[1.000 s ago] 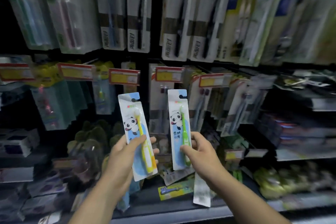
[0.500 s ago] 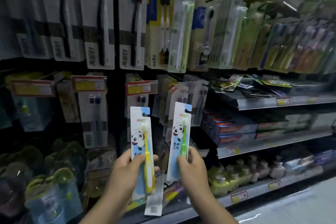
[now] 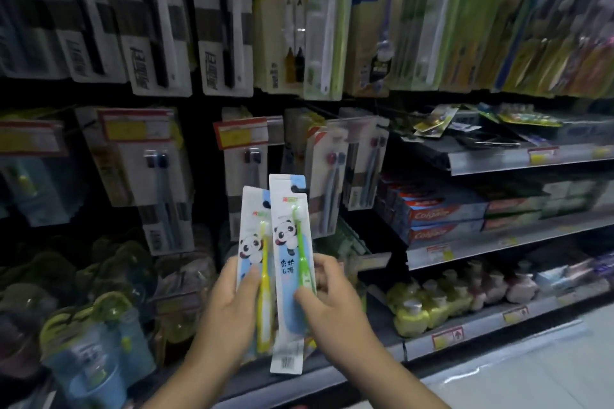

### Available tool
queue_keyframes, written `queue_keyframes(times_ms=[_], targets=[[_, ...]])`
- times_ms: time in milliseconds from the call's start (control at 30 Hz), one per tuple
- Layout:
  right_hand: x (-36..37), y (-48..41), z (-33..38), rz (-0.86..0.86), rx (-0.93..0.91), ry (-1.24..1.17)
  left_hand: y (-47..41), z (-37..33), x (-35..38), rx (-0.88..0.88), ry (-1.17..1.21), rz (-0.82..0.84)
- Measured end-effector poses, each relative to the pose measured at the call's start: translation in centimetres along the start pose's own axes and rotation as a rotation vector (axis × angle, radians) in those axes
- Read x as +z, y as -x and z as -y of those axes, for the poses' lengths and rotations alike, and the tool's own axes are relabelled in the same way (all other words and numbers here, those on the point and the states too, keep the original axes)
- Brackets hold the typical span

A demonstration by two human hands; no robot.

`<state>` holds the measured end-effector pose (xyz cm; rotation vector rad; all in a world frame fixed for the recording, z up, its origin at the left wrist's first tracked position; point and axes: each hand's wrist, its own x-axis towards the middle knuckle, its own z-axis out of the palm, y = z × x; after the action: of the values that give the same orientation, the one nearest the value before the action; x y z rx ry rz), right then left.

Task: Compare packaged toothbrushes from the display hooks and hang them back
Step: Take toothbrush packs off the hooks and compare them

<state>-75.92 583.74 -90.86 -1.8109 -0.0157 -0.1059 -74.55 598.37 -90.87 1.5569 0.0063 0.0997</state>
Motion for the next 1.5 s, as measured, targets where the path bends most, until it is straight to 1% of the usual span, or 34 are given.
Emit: queue_keyframes(times_ms=[67, 133, 200, 367, 533, 667, 767, 833, 900, 933, 1000, 1067, 1133, 1300, 1400, 1500], targets=[[0.9, -0.5, -0.6, 0.018, -0.04, 0.058, -0.9, 0.2, 0.7, -0.028, 0.093, 0.015], [1.4, -1.3, -0.8, -0.027, -0.092, 0.185, -2.0, 0.5, 1.1, -0.055, 0.138, 0.043], [1.9, -2.2, -0.4, -0.041, -0.127, 0.261, -2.8, 0.8, 1.1, -0.064, 0.1, 0.053], [2.9, -3.6, 0.6, 0.017, -0.237, 0.331, -3.9, 0.3, 0.4, -0.055, 0.104, -0.018], [2.6, -2.8, 1.2, -0.015, -0.328, 0.422, -3.9, -1.2, 0.3, -0.018, 0.101, 0.036], [1.5, -0.9, 1.0, 0.019, -0.398, 0.511, -2.0, -0.8, 0.4, -0.008, 0.146, 0.024], [0.4, -0.5, 2.1, 0.05, -0.414, 0.555, -1.3, -1.2, 0.8, 0.014, 0.166, 0.001], [-0.9, -0.9, 3.2, 0.102, -0.415, 0.63, -1.3, -1.8, 0.9, 0.006, 0.208, -0.004], [-2.5, -1.7, 3.9, 0.172, -0.378, 0.667, -1.4, -2.0, 1.1, -0.013, 0.214, 0.018], [-3.4, -2.1, 3.8, 0.18, -0.355, 0.652, -1.5, -1.8, 1.2, -0.015, 0.184, 0.035], [-4.9, -2.7, 3.2, 0.115, -0.317, 0.612, -1.8, -1.4, 1.6, -0.016, 0.107, 0.071], [-6.3, -3.3, 2.3, -0.016, -0.264, 0.578, -2.1, -1.2, 2.2, -0.013, 0.025, 0.118], [-7.5, -3.8, 1.3, -0.146, -0.189, 0.487, -2.3, -0.9, 2.9, -0.002, -0.041, 0.153], [-10.1, -6.7, 0.1, -0.418, -0.059, 0.228, -3.0, -0.9, 4.4, 0.029, -0.073, 0.194], [-11.7, -10.4, 0.0, -0.535, -0.026, 0.237, -3.7, -1.1, 5.5, 0.035, -0.068, 0.259], [-13.0, -15.4, 0.1, -0.597, -0.002, 0.297, -4.4, -1.2, 6.4, 0.025, -0.057, 0.313]])
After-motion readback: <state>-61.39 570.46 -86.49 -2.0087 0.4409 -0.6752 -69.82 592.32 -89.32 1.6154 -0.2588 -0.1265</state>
